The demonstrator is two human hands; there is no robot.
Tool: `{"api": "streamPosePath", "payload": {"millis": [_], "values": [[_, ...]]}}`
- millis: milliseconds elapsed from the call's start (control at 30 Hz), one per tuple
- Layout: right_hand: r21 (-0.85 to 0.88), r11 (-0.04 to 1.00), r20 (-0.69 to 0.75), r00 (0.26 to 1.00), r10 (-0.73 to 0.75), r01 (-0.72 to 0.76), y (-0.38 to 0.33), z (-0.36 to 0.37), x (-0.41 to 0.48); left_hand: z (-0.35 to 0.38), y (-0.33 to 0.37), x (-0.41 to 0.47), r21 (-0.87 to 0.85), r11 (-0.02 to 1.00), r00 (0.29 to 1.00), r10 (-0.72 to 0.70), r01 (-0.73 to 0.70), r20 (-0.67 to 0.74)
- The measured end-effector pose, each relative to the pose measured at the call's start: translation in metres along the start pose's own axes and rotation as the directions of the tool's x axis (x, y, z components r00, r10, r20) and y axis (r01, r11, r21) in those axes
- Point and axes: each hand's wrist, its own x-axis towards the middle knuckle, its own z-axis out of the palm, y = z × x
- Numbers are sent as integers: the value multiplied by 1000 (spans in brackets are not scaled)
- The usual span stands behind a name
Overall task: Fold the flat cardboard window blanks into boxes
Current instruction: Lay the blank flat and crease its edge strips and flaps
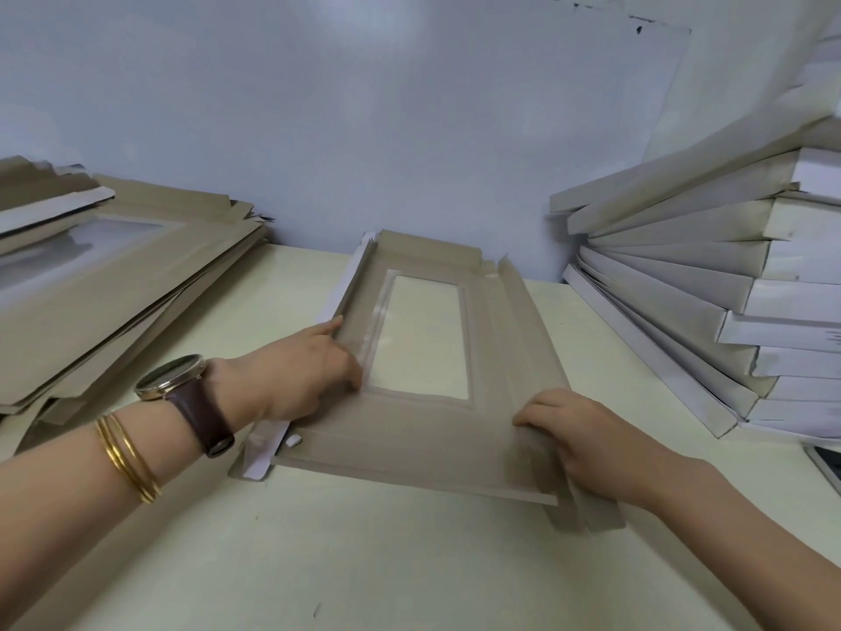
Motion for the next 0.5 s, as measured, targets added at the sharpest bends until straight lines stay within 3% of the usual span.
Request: {"api": "streamPosePath", "payload": {"millis": [133,300,400,500], "values": [[-6,1000,-8,1000,-8,8,1,3,-1,-5,2,-4,-48,996,997,-75,75,9],[-104,994,-15,999,34,-35,4,5,4,-6,-1,-6,100,978,983,-184,183,-1],[-114,990,-12,997,78,-79,12,4,9,-1,-8,-8,185,971,989,-150,149,-10],[-111,991,-23,997,68,-70,21,6,13,6,-10,-9,-1,991,991,-136,136,22]]}}
